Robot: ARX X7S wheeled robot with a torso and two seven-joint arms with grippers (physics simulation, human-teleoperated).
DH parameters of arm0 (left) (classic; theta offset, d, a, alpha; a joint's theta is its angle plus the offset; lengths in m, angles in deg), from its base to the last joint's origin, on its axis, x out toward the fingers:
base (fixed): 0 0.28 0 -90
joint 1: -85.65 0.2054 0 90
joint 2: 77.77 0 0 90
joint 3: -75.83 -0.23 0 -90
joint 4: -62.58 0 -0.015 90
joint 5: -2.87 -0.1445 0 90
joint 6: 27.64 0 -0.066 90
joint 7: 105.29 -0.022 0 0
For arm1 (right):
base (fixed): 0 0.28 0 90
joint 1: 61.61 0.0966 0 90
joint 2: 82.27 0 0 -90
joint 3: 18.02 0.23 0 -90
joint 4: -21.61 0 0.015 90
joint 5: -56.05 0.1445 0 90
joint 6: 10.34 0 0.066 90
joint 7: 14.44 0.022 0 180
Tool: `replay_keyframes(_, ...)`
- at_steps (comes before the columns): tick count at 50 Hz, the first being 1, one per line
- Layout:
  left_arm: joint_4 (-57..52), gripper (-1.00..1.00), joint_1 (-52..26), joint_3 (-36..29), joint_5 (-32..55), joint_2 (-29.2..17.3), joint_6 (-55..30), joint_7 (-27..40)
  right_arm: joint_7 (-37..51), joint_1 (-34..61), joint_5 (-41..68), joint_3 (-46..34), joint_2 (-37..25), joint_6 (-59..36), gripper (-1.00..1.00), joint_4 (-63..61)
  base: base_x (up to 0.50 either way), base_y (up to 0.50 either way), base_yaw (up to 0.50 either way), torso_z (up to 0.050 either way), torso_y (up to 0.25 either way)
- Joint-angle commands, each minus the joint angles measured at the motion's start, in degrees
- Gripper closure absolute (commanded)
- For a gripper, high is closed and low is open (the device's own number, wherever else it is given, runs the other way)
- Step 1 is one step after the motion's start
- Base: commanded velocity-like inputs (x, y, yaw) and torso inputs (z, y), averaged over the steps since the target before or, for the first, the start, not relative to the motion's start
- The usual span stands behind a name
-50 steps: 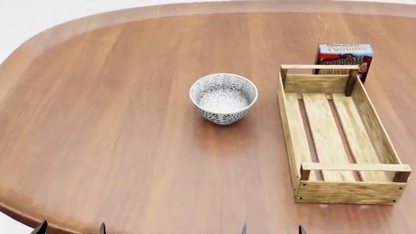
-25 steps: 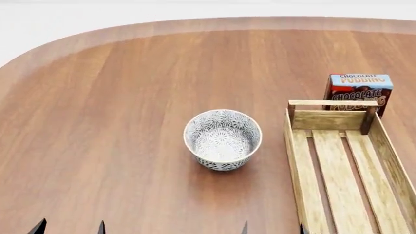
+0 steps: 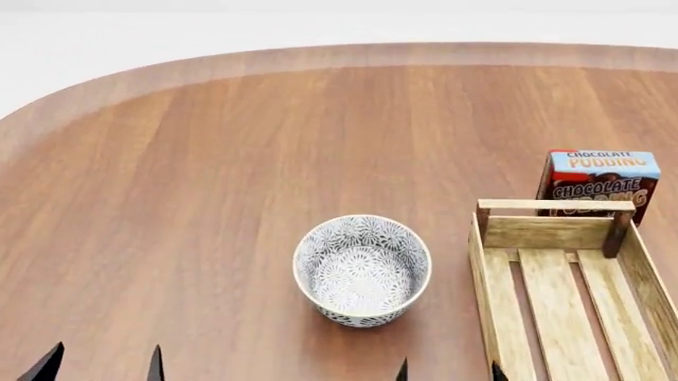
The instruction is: Pick up the bowl on the left and put it in the tray.
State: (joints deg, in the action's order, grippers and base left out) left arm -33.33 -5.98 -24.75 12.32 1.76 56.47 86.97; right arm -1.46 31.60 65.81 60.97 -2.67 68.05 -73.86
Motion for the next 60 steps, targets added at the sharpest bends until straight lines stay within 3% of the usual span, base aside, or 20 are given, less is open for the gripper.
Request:
replay_keyframes(1,-15.1,-1.0,-2.6,0.8,4.0,-3.1,-17.9,1.6,3.6,4.1,0.9,0.2,-3.4,-21.1,-1.0,-14.9,0.0,0.0,0.0,0.0,0.0)
replay_keyframes(9,-30.4,-1.0,-9.0,4.0,12.5,-5.4,-38.7,4.1,3.8,10.4,7.6,3.4,-5.6,-42.5,-1.0,-31.2,0.0,0.0,0.0,0.0,0.002)
replay_keyframes(15,-36.8,-1.0,-13.7,7.2,19.0,-5.7,-47.1,4.0,4.2,16.6,12.8,7.8,-5.8,-55.4,-1.0,-40.5,0.0,0.0,0.0,0.0,0.0)
replay_keyframes(19,-40.2,-1.0,-15.0,9.9,22.7,-5.9,-45.6,1.1,3.5,19.5,15.3,9.8,-6.1,-60.1,-1.0,-43.5,0.0,0.0,0.0,0.012,0.0)
replay_keyframes(33,-40.9,-1.0,-19.7,14.3,29.8,-5.4,-54.1,3.7,2.5,24.1,18.6,13.6,-7.0,-65.8,-1.0,-44.9,0.0,0.0,0.0,0.05,0.0)
replay_keyframes(60,-37.8,-1.0,-18.4,14.5,29.6,-5.7,-51.6,3.6,1.8,25.2,20.4,14.3,-7.9,-64.9,-1.0,-44.3,0.0,0.0,0.0,0.05,0.0)
